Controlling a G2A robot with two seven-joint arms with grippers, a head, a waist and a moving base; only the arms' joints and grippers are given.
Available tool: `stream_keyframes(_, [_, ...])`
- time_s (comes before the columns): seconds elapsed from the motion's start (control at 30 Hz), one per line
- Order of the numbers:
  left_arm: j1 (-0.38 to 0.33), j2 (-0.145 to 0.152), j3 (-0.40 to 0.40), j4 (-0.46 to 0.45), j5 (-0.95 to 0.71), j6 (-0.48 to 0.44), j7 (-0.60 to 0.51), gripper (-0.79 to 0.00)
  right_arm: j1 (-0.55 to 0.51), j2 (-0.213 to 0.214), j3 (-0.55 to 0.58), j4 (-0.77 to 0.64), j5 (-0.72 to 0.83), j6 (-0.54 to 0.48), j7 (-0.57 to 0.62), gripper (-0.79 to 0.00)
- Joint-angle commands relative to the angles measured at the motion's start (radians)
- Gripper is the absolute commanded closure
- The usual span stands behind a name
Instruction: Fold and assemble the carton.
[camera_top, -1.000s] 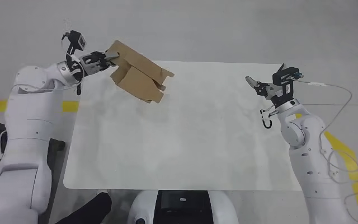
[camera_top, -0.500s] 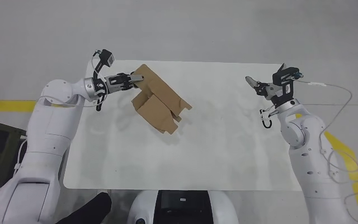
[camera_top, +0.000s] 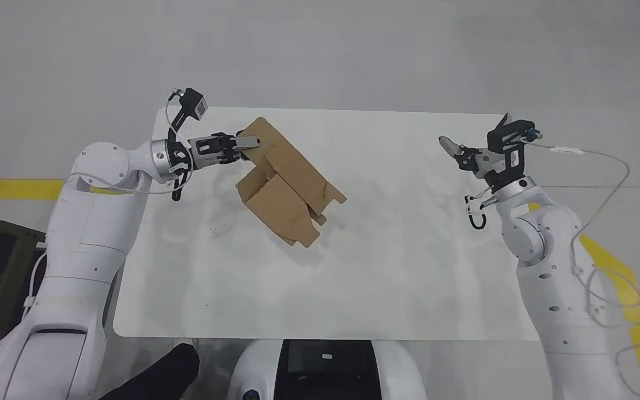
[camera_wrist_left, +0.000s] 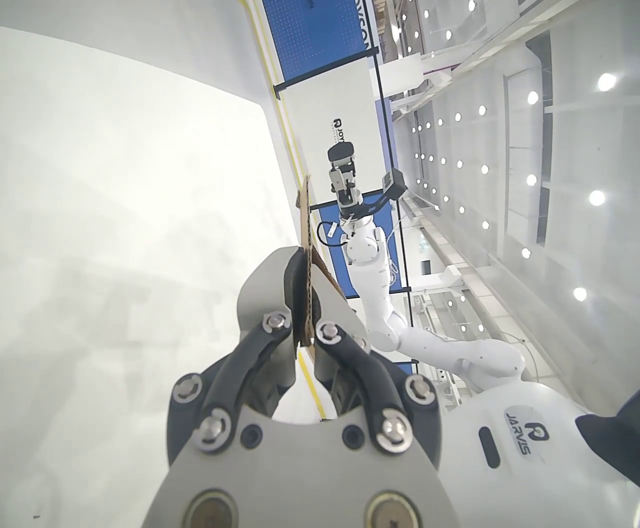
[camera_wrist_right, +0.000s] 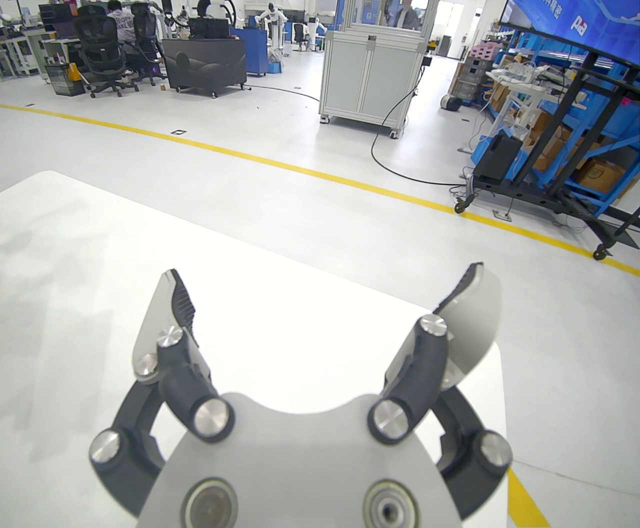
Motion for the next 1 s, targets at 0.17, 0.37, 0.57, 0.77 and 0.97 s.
stream_keyframes(0.17, [0.000,0.000,0.000,0.000,0.000,0.000,0.000,0.000,0.000,0.000,0.000,0.000,0.000,0.000,0.000,-0.785])
stream_keyframes(0.37, [0.012,0.000,0.000,-0.013,0.008,0.002,0.025,0.000,-0.007,-0.002,-0.010,0.003,0.049,-0.032,0.020,-0.785])
stream_keyframes(0.57, [0.025,0.002,0.019,-0.040,0.043,0.030,0.023,0.000,0.039,-0.010,-0.044,0.076,0.371,-0.245,0.166,-0.785])
stream_keyframes(0.77, [0.013,-0.005,0.061,-0.055,0.057,-0.010,-0.032,0.000,0.103,-0.024,-0.127,0.186,0.831,-0.395,0.422,-0.785])
stream_keyframes(0.97, [0.005,-0.014,0.106,-0.069,0.076,-0.039,-0.052,0.000,0.171,-0.028,-0.211,0.244,1.256,-0.397,0.763,-0.785])
